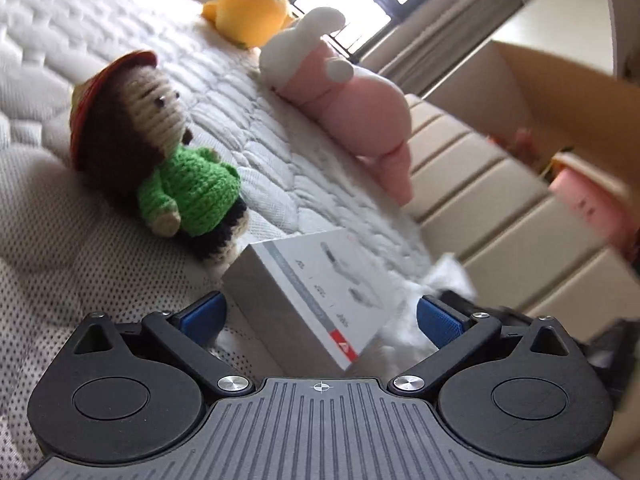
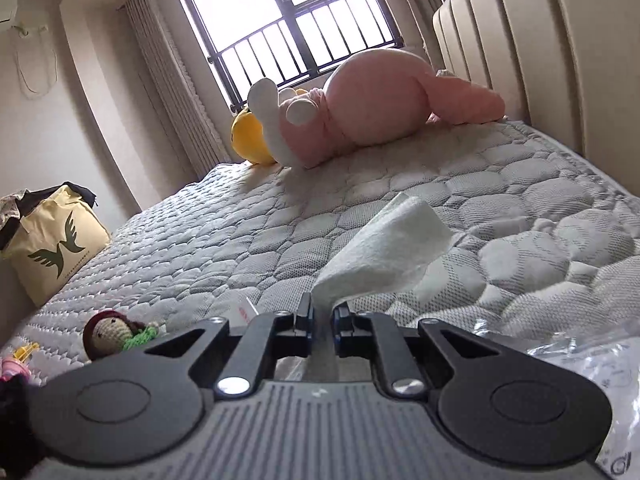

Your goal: Clean container

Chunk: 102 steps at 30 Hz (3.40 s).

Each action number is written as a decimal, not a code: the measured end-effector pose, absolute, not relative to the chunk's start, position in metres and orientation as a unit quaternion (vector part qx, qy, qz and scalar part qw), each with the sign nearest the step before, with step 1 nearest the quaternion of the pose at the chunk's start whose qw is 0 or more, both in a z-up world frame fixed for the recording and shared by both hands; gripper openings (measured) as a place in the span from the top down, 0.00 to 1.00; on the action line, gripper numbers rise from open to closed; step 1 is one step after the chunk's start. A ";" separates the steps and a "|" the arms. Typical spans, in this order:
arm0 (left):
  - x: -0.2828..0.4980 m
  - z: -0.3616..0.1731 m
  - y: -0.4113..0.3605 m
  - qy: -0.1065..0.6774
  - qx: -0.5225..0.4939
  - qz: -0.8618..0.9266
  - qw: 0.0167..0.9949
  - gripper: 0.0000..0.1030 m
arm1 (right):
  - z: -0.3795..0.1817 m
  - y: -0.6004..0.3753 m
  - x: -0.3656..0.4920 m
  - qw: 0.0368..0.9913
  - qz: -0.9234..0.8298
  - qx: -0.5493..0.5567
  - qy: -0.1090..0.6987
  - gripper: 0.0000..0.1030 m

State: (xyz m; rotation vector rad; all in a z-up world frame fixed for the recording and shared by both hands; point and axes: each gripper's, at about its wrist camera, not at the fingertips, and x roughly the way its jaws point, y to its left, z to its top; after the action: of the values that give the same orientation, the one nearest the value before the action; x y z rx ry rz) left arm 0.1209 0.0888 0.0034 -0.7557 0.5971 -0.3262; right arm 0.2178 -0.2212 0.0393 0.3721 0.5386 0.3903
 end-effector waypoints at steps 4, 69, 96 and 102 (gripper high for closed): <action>0.137 0.007 0.099 0.349 -0.406 -0.190 0.823 0.00 | 0.014 -0.201 0.261 0.916 0.194 0.178 0.302 0.89; 0.044 0.022 0.000 0.111 0.159 -0.362 0.912 0.23 | 0.085 -0.211 0.081 0.954 0.195 0.067 0.218 0.85; 0.098 -0.004 0.087 0.428 -0.370 -0.306 0.766 0.07 | 0.049 -0.203 0.088 0.917 0.272 0.070 0.285 0.83; 0.104 -0.003 0.070 0.436 -0.372 -0.284 0.769 0.01 | 0.047 -0.181 0.077 0.897 0.336 0.053 0.281 0.84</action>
State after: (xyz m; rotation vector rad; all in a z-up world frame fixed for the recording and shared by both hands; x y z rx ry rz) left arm 0.1045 0.0703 -0.0032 -0.8070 0.9452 -0.6158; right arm 0.0768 -0.1806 0.0471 0.1106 0.5819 0.6958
